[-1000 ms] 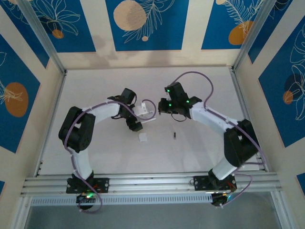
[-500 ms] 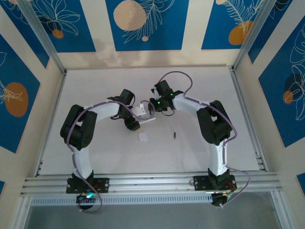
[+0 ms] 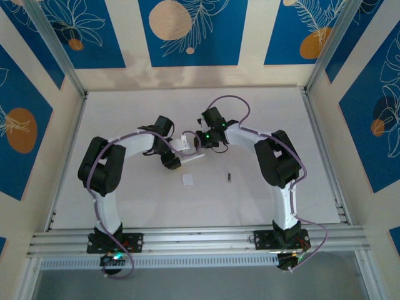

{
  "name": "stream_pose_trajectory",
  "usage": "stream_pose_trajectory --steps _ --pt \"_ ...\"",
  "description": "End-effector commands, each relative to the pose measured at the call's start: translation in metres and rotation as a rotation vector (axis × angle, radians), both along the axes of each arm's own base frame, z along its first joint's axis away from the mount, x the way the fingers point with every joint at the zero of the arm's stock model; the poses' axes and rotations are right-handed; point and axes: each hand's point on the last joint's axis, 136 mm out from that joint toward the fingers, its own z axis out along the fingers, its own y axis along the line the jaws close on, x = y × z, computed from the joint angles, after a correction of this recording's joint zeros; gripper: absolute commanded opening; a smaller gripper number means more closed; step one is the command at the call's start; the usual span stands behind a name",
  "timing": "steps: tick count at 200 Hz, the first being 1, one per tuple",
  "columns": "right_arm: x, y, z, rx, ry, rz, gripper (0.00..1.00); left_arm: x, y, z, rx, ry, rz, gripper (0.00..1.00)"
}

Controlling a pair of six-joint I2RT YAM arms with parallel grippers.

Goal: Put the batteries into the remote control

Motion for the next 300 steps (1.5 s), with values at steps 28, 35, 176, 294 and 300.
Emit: stream_pose_trajectory --steps 28,35,176,294,300 --pt "-0.002 0.003 0.004 0.0 -0.021 0.022 0.05 0.015 -0.001 0.035 -0.113 -0.102 0.067 0.94" --pt "-0.001 0.001 0.008 -0.006 -0.034 0.007 0.05 0.018 0.0 0.048 -0.14 -0.14 0.109 0.99" --pt "0.004 -0.014 0.043 0.033 -0.118 -0.11 0.05 -0.005 0.026 0.052 -0.391 0.358 1.67 0.6" --pt "0.011 0.005 0.006 0.044 -0.145 -0.054 0.05 -0.007 -0.003 0.011 -0.278 0.428 1.489 0.41" --pt "0.011 0.004 0.004 0.044 -0.147 -0.057 0.05 -0.007 -0.003 0.009 -0.271 0.43 1.487 0.39"
